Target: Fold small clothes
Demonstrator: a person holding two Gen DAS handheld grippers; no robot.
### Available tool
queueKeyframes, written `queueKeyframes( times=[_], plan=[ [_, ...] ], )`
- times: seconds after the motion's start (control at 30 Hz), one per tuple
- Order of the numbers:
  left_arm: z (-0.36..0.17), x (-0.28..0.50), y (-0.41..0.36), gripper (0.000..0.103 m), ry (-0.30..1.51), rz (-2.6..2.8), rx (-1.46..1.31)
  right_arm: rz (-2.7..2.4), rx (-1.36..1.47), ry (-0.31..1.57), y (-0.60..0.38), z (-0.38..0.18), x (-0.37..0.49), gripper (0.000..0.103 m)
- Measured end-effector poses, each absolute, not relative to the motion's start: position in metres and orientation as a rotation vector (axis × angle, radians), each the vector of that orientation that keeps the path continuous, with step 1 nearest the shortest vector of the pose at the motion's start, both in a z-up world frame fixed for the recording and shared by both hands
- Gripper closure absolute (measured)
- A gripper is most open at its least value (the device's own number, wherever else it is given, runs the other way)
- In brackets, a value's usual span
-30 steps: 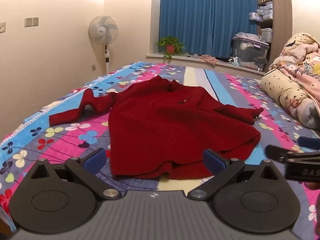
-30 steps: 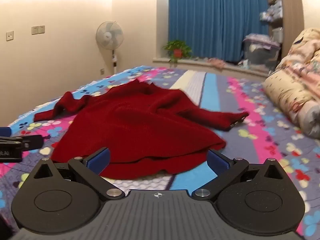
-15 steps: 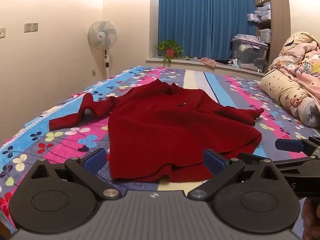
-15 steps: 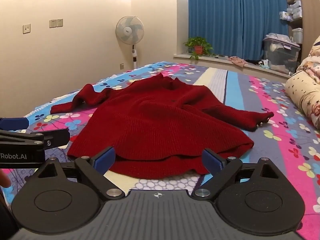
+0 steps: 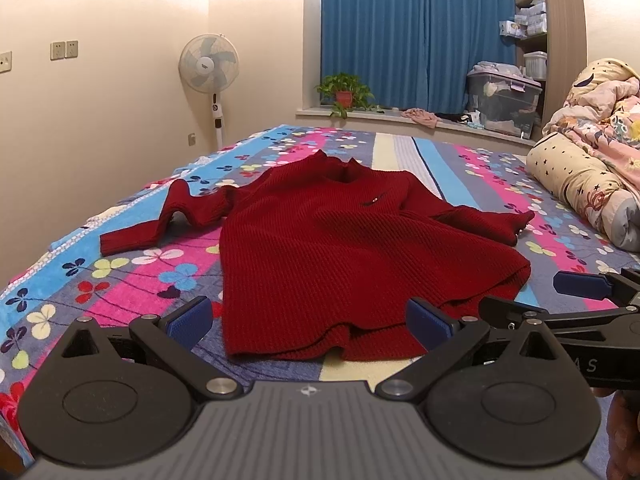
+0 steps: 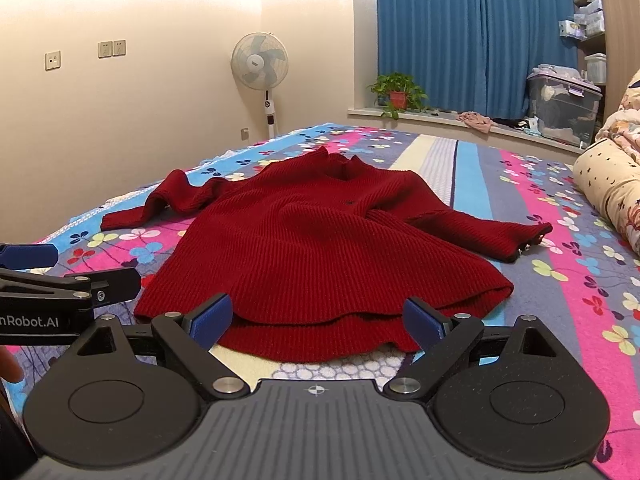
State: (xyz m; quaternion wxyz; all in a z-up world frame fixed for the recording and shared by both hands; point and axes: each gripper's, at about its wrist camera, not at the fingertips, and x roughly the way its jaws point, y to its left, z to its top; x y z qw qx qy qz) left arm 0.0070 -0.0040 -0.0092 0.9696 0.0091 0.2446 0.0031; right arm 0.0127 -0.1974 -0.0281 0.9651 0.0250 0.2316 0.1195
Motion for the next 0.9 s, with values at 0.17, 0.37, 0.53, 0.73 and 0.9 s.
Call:
queueKeyframes(
  times=[0.17, 0.37, 0.53, 0.73, 0.9],
  plan=[
    [-0.0094, 0.0074, -0.0046, 0.0, 0.495, 0.008, 0.019, 0.244, 0.031, 0.462, -0.1921, -0.0279, 0.0118, 0.014],
    [-0.0095, 0.0074, -0.0043, 0.001, 0.495, 0.007, 0.018, 0.25, 0.028, 0.462, -0.1913, -0.0282, 0.0115, 0.015],
    [-0.0094, 0.007, -0.0046, 0.0, 0.496, 0.007, 0.02, 0.257, 0.049, 0.467, -0.1934, -0.028, 0.0122, 0.016],
    [-0.0093, 0.007, -0.0048, 0.0, 0.496, 0.009, 0.019, 0.259, 0.057, 0.462, -0.1956, -0.0271, 0.0131, 0.017],
    [-0.0097, 0.0069, -0.0052, 0.001, 0.496, 0.009, 0.018, 0.252, 0.054, 0.445, -0.1965, -0.0277, 0.0107, 0.017]
  ],
)
